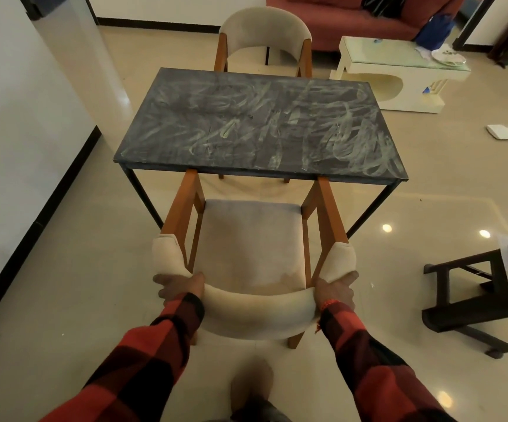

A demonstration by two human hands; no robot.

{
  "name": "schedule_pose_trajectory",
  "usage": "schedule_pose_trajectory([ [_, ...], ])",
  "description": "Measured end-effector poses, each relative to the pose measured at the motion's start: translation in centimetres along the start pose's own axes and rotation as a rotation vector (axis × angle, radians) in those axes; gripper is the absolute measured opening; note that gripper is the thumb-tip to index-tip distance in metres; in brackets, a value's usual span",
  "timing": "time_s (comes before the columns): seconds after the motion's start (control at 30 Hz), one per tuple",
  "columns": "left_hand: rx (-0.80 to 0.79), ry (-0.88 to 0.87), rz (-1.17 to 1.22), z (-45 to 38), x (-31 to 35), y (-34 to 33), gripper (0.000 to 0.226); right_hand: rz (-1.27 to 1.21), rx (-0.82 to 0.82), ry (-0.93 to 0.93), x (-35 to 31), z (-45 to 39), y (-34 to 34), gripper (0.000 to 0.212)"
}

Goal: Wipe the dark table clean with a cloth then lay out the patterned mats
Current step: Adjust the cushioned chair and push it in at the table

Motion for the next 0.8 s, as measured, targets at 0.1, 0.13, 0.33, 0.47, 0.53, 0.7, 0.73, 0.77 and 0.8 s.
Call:
schedule_pose_trajectory([
  [0.1, 0.020, 0.004, -0.028, -0.4, 0.1, 0.0, 0.092, 0.032, 0.007, 0.010, 0.0, -0.4, -0.3, 0.086],
  [0.13, 0.023, 0.002, -0.031, -0.5, 0.3, 0.0, 0.092, 0.036, 0.007, 0.014, -0.1, -0.4, -0.4, 0.086],
  [0.33, 0.024, -0.013, -0.044, -1.2, 0.6, -0.3, 0.093, 0.034, 0.020, 0.021, -0.2, -1.1, -0.7, 0.089],
  [0.47, 0.033, -0.032, -0.050, -1.6, 0.3, -0.4, 0.095, 0.046, 0.041, 0.030, 0.2, -1.7, -0.7, 0.089],
  [0.53, 0.024, -0.047, -0.037, -1.8, 0.2, -0.5, 0.097, 0.045, 0.035, 0.034, 0.5, -1.9, -0.7, 0.089],
  [0.7, 0.133, -0.308, -0.285, -1.3, 1.5, 0.2, 0.109, 0.383, 0.155, 0.340, -2.2, -1.8, 0.0, 0.093],
  [0.73, 0.172, -0.428, -0.415, -0.9, 2.4, 0.3, 0.109, 0.496, 0.186, 0.420, -3.4, -1.6, -0.1, 0.092],
  [0.77, 0.186, -0.553, -0.533, -0.4, 3.4, 0.1, 0.106, 0.586, 0.198, 0.478, -4.3, -1.5, -0.3, 0.091],
  [0.8, 0.176, -0.669, -0.628, 0.0, 4.4, -0.3, 0.101, 0.652, 0.198, 0.524, -5.2, -1.4, -0.7, 0.089],
])
Point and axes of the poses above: each hand's wrist, its own z-axis away from the middle knuckle, its own y-axis out of the back of the hand, x = y × z, the point moved 7 cm from there along -z, towards the middle knuckle, and after that the axes turned 2 degrees about z, right-handed, at the moved point
